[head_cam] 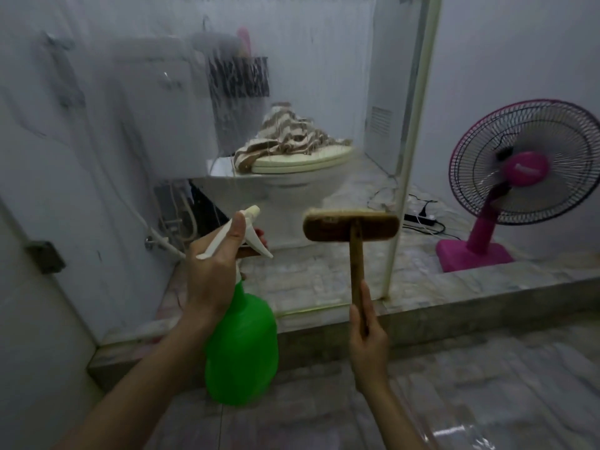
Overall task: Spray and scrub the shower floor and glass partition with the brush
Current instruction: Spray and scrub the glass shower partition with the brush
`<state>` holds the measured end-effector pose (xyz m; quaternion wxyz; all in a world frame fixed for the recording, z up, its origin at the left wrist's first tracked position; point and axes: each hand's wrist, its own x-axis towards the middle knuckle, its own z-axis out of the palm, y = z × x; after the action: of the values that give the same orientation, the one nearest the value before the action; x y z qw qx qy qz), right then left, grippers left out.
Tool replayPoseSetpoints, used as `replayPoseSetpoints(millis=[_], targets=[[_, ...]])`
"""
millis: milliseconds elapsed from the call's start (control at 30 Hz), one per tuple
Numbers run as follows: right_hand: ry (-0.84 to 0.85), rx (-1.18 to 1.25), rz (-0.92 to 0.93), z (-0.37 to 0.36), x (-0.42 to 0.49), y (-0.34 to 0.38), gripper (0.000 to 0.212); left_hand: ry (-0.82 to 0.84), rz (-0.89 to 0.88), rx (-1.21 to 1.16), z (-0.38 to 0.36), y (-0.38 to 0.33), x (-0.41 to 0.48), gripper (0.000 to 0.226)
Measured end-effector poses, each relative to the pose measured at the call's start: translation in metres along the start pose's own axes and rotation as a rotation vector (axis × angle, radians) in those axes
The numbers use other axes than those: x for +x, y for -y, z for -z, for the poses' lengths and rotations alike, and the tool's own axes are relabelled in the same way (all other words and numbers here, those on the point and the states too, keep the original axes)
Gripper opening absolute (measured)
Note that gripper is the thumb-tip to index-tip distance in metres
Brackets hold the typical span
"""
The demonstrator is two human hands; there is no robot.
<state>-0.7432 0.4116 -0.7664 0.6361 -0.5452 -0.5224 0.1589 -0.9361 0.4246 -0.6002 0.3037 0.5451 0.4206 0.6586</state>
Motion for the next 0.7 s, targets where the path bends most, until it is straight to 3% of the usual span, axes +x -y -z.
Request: replayPoseSetpoints(millis=[67, 267, 400, 500, 633, 700], targets=[[-0.008, -0.003, -0.067, 0.005, -0.007, 0.008, 0.049, -0.014, 0.0, -0.006, 0.001, 0.011, -0.013, 0.039], [-0.048, 0.068, 0.089, 0.012, 0.081, 0.05, 0.049, -0.003, 0.033, 0.007, -0.003, 0.031, -0.029, 0.033], [0.04, 0.073, -0.011, 0.013, 0.004, -0.014, 0.052, -0.011, 0.013, 0.023, -0.009, 0.038, -0.035, 0.029], [0.102, 0.02, -0.084, 0.017, -0.033, -0.022, 0.054, -0.006, 0.017, 0.019, -0.011, 0.047, -0.038, 0.038], [0.049, 0.043, 0.015, 0.012, 0.032, 0.014, 0.05, 0.003, 0.019, 0.04, -0.012, 0.055, -0.042, 0.033], [0.007, 0.049, 0.054, 0.009, 0.047, 0.019, 0.049, 0.012, 0.039, 0.039, -0.01, 0.058, -0.042, 0.041]])
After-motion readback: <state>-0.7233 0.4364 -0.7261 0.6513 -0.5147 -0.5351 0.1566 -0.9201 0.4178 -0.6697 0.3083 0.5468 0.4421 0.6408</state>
